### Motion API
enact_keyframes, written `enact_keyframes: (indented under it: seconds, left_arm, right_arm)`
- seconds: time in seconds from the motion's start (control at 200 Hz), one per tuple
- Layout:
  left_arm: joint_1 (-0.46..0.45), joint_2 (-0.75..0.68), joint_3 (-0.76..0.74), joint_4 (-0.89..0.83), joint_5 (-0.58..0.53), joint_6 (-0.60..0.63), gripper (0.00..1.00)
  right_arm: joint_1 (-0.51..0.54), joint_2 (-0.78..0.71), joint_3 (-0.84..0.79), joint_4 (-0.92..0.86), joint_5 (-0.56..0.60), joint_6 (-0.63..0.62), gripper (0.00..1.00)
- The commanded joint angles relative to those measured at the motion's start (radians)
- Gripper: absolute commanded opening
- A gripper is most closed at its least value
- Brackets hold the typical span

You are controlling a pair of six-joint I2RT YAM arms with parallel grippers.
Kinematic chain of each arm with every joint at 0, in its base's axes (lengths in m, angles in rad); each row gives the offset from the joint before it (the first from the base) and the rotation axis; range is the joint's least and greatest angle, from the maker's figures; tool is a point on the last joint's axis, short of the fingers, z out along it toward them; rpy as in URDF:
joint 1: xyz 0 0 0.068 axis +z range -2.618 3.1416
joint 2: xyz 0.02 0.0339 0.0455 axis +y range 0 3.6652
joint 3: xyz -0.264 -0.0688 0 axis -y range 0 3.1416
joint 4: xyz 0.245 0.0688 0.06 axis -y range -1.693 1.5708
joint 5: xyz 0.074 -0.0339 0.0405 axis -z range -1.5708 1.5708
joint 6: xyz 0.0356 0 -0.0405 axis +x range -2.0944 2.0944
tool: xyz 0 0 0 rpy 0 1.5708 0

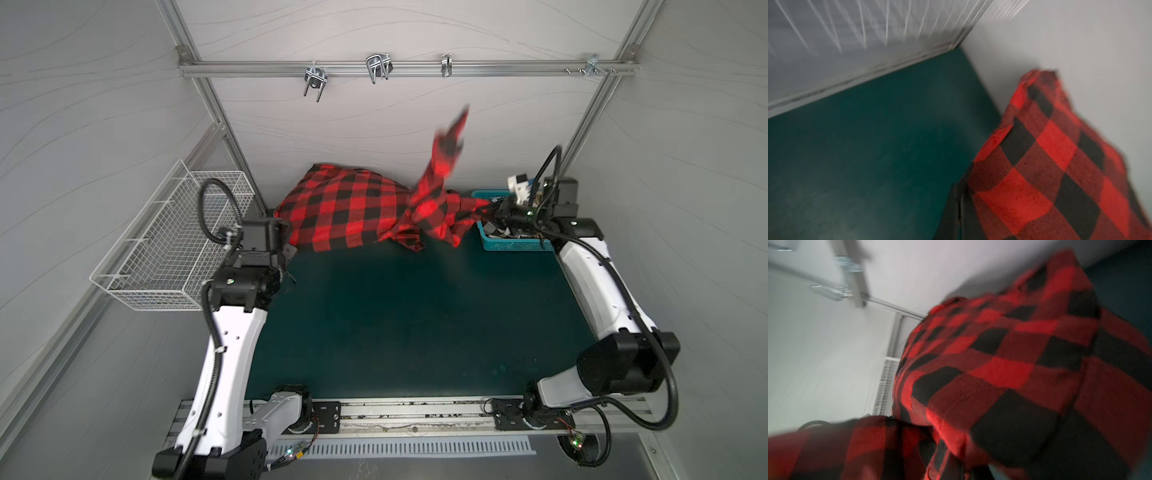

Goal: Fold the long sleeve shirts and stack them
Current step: 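Lay the shirt down on the table with both grippers, drawing toward the robot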

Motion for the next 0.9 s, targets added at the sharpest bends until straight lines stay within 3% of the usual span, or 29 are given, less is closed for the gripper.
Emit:
enact_keyframes:
  seconds: [0.0,0.165,0.365,0.585,0.87,0.895]
  left_arm:
    - [-0.001,-0.041,-0.234,-0.015,0.057,-0.058,0.00]
    - [-0.008,-0.042,-0.474,0.044,0.106,-0.065,0.00]
    - [-0.008,0.008,-0.537,0.094,0.109,-0.056,0.00]
    - [-0.008,0.130,-0.522,0.182,0.132,-0.036,0.00]
    - [0.003,0.393,-0.364,0.236,0.087,-0.019,0.00]
    - [0.003,0.402,-0.350,0.234,0.089,-0.016,0.00]
  right_arm:
    - [-0.010,-0.030,-0.252,-0.003,0.046,-0.069,0.00]
    - [-0.010,0.022,-0.485,0.025,0.116,-0.125,0.00]
    - [-0.008,0.087,-0.498,0.012,0.155,-0.148,0.00]
    - [0.037,0.183,-0.314,-0.051,0.171,-0.142,0.00]
    - [0.147,0.542,0.131,-0.164,0.196,-0.129,0.00]
    - [0.155,0.564,0.179,-0.197,0.208,-0.140,0.08]
